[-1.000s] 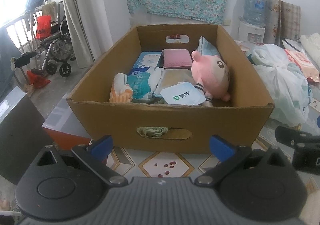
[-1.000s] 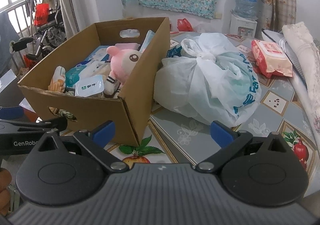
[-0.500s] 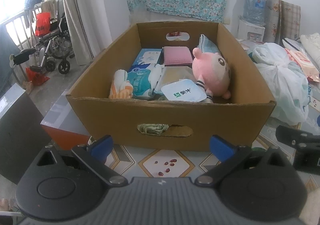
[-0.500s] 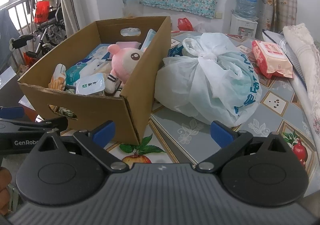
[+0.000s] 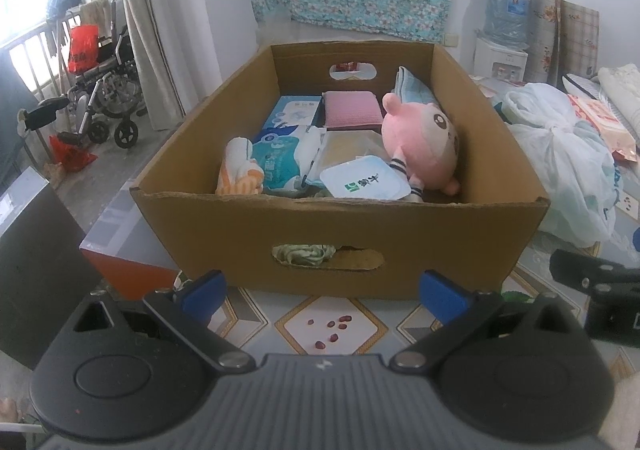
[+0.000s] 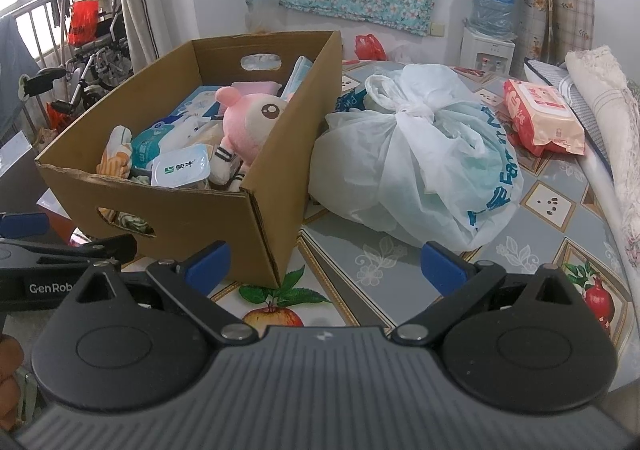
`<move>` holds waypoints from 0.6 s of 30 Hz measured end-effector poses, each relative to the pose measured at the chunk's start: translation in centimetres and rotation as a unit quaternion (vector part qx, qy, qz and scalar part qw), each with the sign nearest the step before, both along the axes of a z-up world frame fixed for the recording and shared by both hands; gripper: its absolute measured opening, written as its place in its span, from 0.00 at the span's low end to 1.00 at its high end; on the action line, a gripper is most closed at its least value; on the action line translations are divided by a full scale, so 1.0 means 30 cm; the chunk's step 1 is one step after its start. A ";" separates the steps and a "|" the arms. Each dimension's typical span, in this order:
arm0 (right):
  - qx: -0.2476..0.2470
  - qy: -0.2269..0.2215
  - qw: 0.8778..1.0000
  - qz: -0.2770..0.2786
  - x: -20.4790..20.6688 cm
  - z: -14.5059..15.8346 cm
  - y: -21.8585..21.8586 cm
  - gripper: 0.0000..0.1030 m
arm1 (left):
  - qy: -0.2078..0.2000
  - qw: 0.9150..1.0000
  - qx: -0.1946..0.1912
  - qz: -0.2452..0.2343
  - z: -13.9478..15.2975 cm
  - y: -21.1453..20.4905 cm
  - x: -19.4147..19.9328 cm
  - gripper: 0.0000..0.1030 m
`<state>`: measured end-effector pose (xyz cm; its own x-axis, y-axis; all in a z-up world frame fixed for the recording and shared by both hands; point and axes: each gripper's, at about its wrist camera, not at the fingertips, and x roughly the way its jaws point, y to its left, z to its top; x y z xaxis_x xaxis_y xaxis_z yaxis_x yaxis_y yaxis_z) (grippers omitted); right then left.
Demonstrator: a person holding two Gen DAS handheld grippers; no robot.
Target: Organize soft objects
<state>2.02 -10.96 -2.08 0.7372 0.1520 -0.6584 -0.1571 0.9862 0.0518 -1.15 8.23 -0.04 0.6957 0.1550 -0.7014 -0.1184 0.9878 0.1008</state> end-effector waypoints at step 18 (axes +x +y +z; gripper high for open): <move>-0.007 0.001 1.000 -0.001 -0.006 0.003 0.000 0.99 | 0.001 1.000 0.000 -0.010 -0.007 -0.002 0.004 1.00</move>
<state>1.84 -10.97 -2.00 0.7368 0.1407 -0.6614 -0.1543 0.9873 0.0381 -1.04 8.17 -0.25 0.6977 0.1414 -0.7023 -0.0983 0.9900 0.1016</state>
